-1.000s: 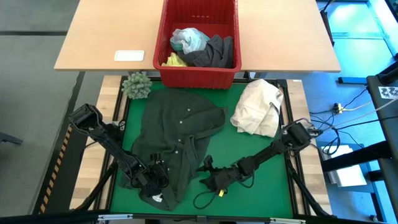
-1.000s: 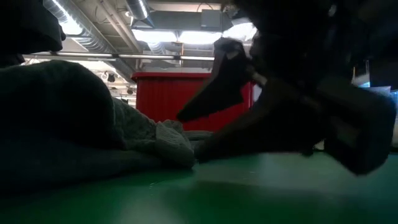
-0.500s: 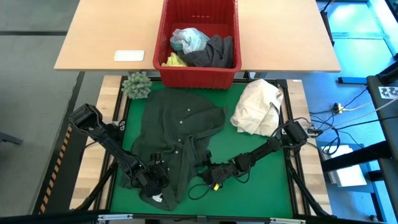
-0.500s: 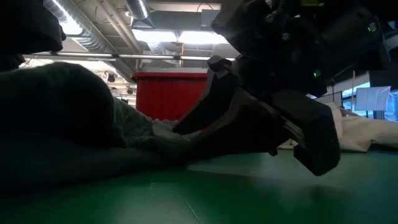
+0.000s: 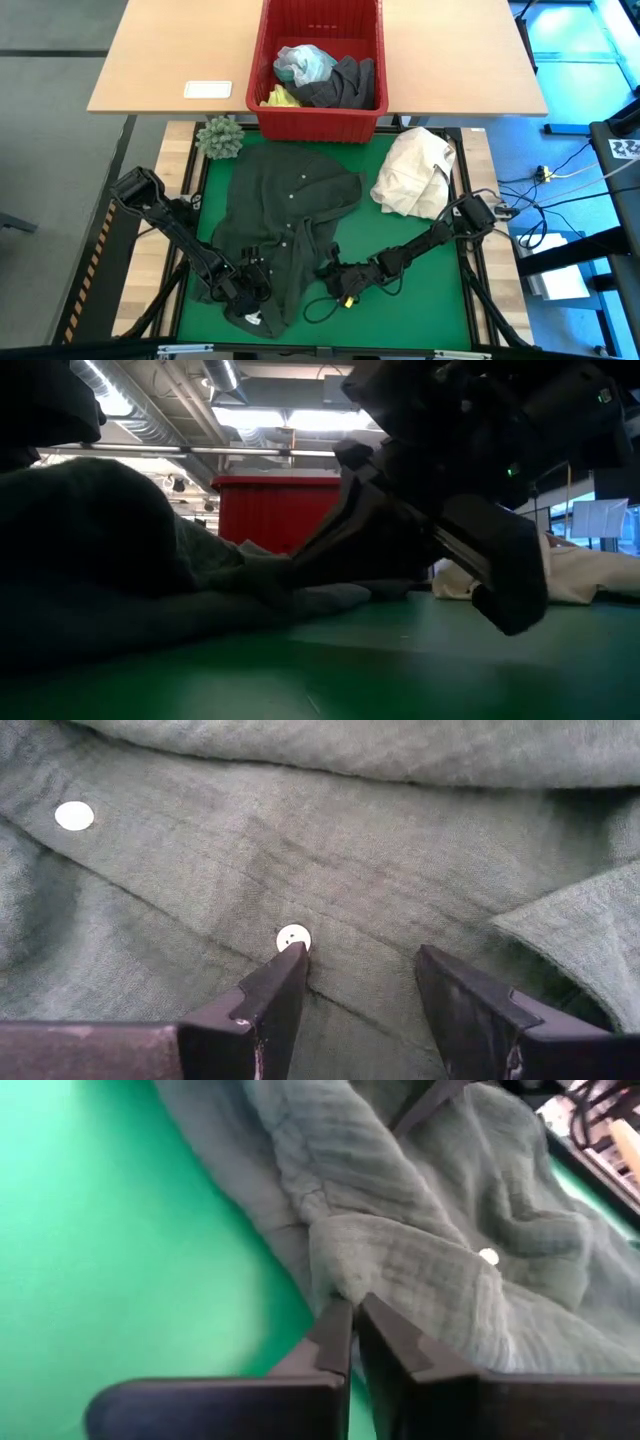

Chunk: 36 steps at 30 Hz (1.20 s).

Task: Fold Laundry from Bin
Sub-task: Fold the dark green polo

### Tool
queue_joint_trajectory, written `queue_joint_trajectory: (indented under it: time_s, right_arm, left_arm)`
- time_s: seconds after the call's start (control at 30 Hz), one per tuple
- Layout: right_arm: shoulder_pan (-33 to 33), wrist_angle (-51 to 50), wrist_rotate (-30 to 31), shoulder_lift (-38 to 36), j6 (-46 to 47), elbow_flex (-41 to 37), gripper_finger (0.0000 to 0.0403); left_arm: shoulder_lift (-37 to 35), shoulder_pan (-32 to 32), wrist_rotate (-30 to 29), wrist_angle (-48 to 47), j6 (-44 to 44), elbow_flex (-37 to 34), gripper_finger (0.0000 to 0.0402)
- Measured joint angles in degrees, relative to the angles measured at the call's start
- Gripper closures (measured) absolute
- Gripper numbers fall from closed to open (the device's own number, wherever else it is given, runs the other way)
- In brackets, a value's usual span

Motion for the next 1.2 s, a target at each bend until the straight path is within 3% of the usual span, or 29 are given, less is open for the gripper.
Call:
queue_joint_trajectory:
  time_s: [0.67,1.2]
  right_arm:
    - [-1.4,-14.0,4.0,-0.1,-10.9,14.7,0.0400]
    - [-6.6,-13.8,1.1,-0.1,-11.2,15.6,0.0402]
  left_arm:
    - [0.0,0.0,0.7,0.1,0.3,0.4,0.0211]
    - [0.1,0.0,0.5,-3.0,3.5,4.3,0.0211]
